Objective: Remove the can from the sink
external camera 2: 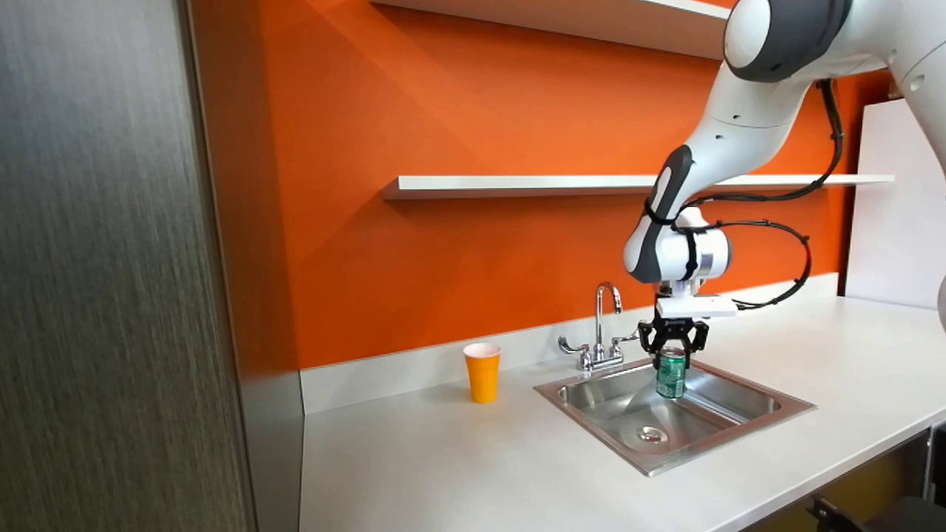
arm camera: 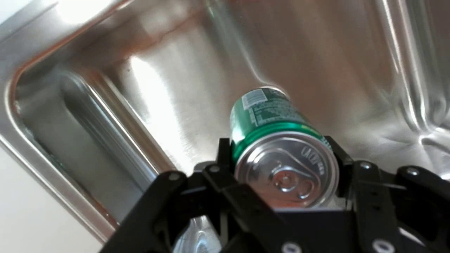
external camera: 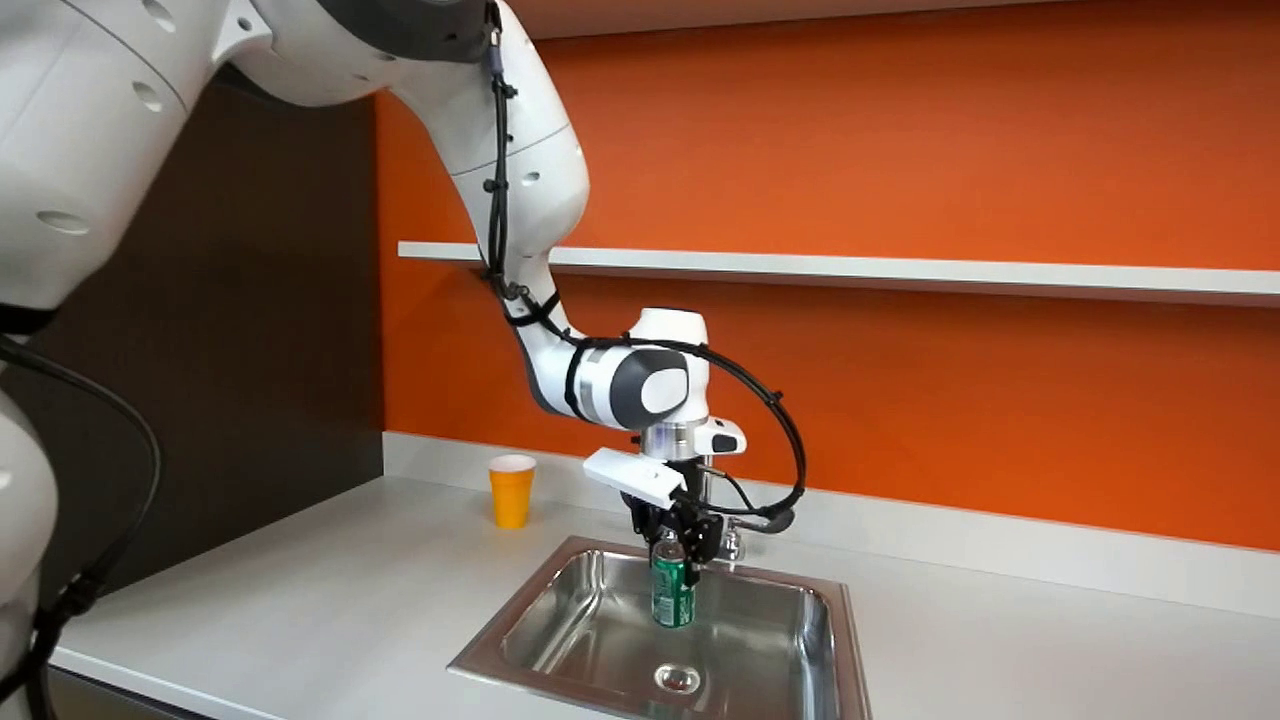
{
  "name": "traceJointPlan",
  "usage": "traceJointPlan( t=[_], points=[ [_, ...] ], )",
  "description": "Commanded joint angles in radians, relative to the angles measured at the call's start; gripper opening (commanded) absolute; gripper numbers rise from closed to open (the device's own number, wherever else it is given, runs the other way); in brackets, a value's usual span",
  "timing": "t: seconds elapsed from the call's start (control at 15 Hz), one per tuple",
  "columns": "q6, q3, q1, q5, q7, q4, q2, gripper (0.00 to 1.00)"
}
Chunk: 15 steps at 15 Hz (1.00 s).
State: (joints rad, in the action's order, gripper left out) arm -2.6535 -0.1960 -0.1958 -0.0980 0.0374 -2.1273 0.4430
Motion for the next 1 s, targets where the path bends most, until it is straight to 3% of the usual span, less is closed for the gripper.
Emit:
traceJointPlan(
  t=[0.0, 0.47, 0.93],
  points=[
    [0.034, -0.005, 0.030, 0.053, -0.035, -0.107, -0.138, 0.38],
    [0.070, 0.033, 0.109, 0.127, -0.041, -0.189, -0.240, 0.38],
    [0.082, 0.122, 0.195, 0.146, -0.035, -0.217, -0.232, 0.38]
  ],
)
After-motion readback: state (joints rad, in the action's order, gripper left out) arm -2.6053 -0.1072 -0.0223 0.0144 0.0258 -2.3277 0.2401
